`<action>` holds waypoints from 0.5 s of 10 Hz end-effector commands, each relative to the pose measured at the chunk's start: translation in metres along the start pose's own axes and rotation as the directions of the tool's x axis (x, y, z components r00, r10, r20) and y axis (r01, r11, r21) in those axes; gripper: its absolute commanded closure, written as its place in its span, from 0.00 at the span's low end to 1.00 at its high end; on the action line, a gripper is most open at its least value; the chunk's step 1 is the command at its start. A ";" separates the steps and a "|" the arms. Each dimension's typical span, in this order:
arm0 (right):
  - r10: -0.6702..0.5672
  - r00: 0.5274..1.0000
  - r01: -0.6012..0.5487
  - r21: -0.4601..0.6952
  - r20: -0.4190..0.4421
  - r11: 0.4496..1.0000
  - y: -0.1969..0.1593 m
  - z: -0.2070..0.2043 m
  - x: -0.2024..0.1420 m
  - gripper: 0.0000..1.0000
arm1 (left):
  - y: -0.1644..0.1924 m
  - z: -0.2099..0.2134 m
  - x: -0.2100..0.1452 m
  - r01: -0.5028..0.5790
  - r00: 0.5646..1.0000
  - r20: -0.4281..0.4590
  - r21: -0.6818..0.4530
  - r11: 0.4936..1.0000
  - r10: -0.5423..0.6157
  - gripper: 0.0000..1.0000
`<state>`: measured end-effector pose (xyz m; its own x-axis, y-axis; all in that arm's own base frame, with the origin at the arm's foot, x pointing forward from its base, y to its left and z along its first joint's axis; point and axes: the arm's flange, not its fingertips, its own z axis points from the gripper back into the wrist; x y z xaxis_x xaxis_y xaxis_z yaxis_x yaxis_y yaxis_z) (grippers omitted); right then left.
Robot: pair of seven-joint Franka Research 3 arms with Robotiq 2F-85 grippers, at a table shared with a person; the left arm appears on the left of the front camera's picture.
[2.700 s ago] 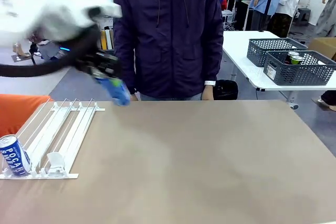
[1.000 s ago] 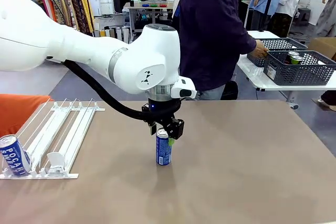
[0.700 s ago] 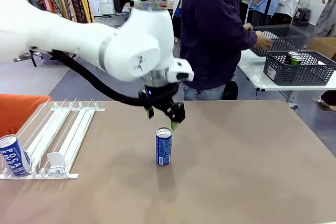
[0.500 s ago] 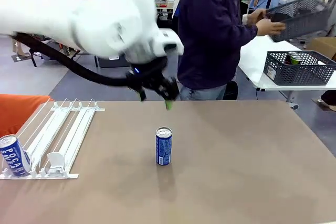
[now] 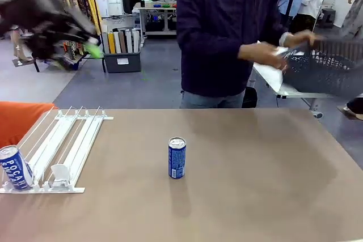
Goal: Retrieve and store the cans from the dispenser.
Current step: Pick up one can from the Automatic Can Dispenser and place it in the middle of the table.
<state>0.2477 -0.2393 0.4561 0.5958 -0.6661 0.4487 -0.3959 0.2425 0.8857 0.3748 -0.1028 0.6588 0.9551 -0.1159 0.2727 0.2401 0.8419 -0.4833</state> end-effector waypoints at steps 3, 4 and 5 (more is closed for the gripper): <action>-0.008 1.000 0.008 0.016 0.022 1.000 0.005 -0.003 0.003 0.00 | 0.184 0.027 -0.075 -0.221 0.933 0.136 -0.516 0.828 0.334 0.00; -0.008 1.000 0.008 0.016 0.022 1.000 0.005 -0.003 0.003 0.00 | 0.220 0.019 -0.103 -0.259 0.901 0.129 -0.604 0.754 0.413 0.00; -0.008 1.000 0.008 0.016 0.022 1.000 0.005 -0.003 0.003 0.00 | 0.246 0.012 -0.131 -0.263 0.870 0.139 -0.682 0.683 0.474 0.00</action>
<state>0.2476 -0.2394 0.4562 0.5955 -0.6663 0.4488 -0.3958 0.2428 0.8856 0.3181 0.1264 0.5328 0.9268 0.3511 0.1334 0.0077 0.3374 -0.9413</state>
